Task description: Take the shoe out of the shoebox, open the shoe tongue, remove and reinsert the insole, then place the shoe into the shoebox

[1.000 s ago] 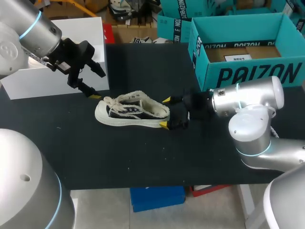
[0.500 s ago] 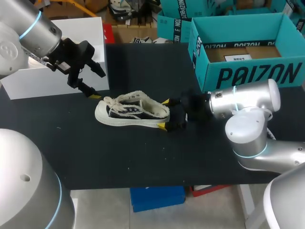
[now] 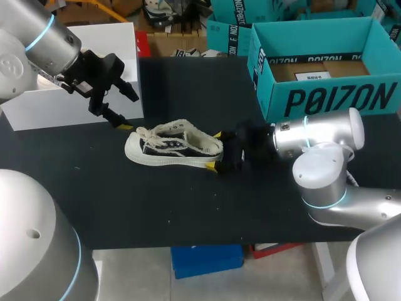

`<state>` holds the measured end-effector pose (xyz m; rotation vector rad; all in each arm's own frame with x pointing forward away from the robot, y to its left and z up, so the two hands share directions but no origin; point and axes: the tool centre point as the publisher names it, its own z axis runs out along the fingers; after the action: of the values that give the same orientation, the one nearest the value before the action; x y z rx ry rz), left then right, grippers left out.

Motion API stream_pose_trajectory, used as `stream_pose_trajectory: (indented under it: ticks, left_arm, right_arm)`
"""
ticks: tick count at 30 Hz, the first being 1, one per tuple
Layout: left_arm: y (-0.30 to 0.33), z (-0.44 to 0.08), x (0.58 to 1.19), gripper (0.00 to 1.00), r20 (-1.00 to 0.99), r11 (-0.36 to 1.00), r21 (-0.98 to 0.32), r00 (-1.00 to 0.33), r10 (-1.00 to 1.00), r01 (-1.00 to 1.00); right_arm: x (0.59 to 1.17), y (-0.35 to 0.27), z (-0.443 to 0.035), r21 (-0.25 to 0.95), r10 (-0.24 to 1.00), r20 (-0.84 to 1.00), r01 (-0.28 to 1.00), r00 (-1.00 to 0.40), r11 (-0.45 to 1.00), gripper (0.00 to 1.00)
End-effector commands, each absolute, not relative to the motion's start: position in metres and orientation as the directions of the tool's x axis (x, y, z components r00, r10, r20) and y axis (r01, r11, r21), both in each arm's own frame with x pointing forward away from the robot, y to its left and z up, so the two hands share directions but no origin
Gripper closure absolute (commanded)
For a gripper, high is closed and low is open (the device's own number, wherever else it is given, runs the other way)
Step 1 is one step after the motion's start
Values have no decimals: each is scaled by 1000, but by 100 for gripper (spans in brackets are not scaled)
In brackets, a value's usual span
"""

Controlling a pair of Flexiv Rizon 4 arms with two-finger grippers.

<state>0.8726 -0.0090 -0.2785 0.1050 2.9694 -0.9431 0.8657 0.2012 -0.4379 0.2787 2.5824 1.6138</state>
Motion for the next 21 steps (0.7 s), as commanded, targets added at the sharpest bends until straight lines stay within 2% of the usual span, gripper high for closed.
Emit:
stream_pose_trajectory:
  ticks: [1,13,21]
  left_arm:
    - [-9,-280,872,0,-49,814,-577,-997,56,74]
    - [-9,-280,872,0,-49,814,-577,-997,56,74]
    - [-71,-266,875,0,-31,853,-516,-997,73,78]
  right_arm:
    - [871,205,-439,901,181,29,104,-983,420,100]
    - [871,205,-439,901,181,29,104,-983,420,100]
    - [871,205,-439,901,181,29,104,-983,420,100]
